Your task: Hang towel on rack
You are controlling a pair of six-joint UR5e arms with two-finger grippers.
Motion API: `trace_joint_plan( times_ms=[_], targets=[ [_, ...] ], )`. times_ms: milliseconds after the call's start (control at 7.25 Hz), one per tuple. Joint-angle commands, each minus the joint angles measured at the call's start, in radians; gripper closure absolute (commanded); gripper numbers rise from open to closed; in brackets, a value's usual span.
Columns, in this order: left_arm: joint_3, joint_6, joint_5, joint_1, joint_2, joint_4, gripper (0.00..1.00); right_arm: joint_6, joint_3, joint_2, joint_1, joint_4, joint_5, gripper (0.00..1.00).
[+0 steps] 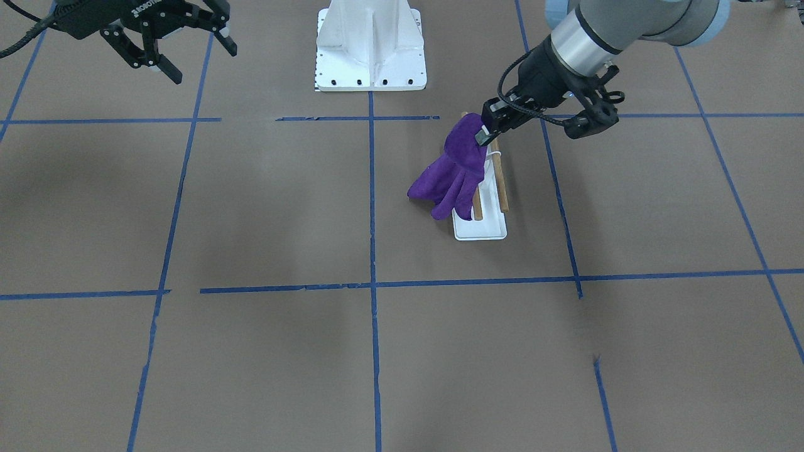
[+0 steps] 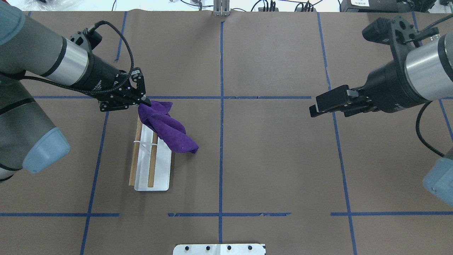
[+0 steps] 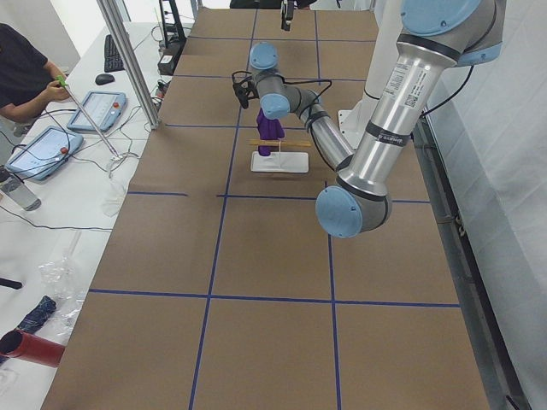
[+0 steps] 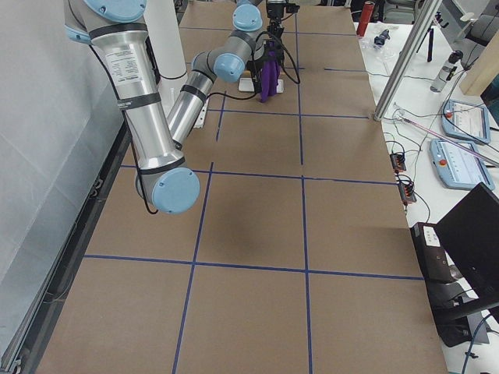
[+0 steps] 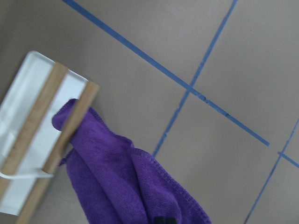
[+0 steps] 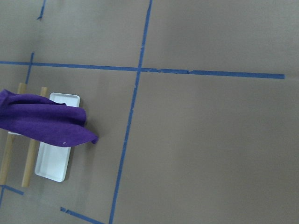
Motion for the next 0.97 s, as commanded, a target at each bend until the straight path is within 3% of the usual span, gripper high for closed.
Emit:
trace_joint_plan(
  times_ms=[0,828],
  targets=[
    [-0.028,0.107,0.000,-0.046,0.105,-0.001,1.00,-0.002,-0.009,-0.051,0.026,-0.002,0.005,0.00],
    [0.008,0.176,0.005,-0.041,0.193,-0.008,1.00,0.002,-0.023,-0.090,0.044,-0.002,0.008,0.00]
  ],
)
